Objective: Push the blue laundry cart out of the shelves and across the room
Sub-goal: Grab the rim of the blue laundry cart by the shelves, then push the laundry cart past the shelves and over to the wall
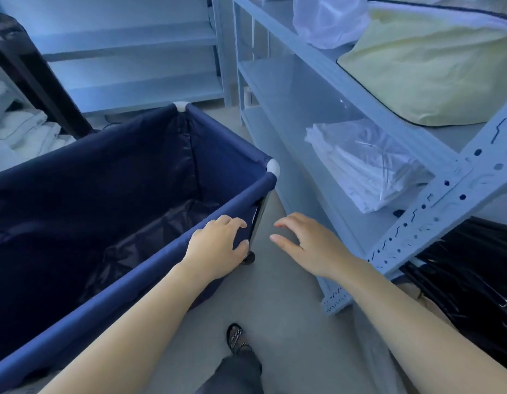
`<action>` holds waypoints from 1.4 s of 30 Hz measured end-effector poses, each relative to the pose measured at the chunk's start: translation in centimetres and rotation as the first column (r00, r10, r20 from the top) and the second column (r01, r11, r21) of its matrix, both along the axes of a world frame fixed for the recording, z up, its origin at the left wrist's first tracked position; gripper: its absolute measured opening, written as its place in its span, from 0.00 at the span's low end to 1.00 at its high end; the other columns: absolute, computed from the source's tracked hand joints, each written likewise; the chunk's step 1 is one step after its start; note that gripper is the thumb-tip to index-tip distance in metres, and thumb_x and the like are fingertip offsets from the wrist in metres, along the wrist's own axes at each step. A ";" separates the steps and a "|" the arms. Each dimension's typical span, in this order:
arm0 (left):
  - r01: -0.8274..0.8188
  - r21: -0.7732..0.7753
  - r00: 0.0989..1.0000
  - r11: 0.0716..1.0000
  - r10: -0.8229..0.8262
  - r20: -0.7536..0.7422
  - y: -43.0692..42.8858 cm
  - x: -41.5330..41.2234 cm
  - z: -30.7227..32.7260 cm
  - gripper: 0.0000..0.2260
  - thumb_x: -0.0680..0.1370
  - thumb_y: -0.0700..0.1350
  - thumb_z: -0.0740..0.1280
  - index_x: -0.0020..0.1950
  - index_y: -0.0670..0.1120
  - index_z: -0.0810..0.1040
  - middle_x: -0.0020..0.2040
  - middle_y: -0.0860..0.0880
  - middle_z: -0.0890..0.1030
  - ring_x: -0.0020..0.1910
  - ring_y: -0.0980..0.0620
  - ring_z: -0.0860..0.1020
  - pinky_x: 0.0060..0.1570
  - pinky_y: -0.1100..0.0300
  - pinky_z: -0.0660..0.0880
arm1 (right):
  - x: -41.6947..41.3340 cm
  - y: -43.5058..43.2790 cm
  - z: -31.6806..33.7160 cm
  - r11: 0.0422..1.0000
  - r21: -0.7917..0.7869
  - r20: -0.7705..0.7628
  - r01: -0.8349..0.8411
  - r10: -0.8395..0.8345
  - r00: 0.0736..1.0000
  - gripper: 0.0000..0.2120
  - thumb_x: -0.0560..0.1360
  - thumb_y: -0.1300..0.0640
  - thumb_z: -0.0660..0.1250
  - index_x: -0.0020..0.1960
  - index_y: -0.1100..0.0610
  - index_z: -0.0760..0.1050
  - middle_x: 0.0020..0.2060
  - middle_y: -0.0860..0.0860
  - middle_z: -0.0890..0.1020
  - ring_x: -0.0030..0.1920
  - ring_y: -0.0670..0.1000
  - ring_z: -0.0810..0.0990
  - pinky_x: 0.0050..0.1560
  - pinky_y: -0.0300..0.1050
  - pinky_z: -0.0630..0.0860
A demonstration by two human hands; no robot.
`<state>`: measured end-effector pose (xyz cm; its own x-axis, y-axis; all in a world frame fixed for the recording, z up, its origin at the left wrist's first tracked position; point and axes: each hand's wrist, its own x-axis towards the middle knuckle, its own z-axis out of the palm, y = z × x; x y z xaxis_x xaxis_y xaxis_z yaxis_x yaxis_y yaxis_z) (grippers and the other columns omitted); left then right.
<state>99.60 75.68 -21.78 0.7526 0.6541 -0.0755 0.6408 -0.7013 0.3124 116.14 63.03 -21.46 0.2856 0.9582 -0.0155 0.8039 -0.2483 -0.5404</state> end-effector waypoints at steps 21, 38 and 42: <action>-0.175 -0.158 0.965 0.972 0.138 -0.224 14.6 3.6 -10.9 0.23 0.78 0.51 0.60 0.71 0.49 0.60 0.66 0.49 0.69 0.62 0.47 0.71 0.53 0.52 0.73 | 4.9 21.8 -8.1 0.922 -0.296 0.158 -0.249 0.305 0.939 0.25 0.76 0.46 0.64 0.68 0.56 0.64 0.67 0.50 0.64 0.64 0.53 0.68 0.54 0.51 0.73; -0.421 -0.289 0.881 0.860 0.311 -0.357 15.0 5.5 -11.1 0.17 0.79 0.49 0.61 0.68 0.49 0.66 0.62 0.47 0.73 0.60 0.44 0.73 0.51 0.50 0.73 | 8.9 26.5 -10.2 0.769 -0.517 0.165 -0.375 0.519 0.839 0.17 0.75 0.60 0.64 0.62 0.52 0.69 0.59 0.51 0.71 0.58 0.54 0.69 0.53 0.51 0.71; -0.473 -0.267 0.856 0.840 0.367 -0.363 15.5 6.4 -11.0 0.16 0.78 0.47 0.62 0.66 0.50 0.68 0.61 0.49 0.74 0.59 0.45 0.73 0.51 0.52 0.73 | 10.6 27.3 -10.2 0.775 -0.483 0.150 -0.407 0.531 0.834 0.17 0.76 0.62 0.62 0.63 0.51 0.71 0.58 0.51 0.72 0.56 0.54 0.71 0.50 0.48 0.72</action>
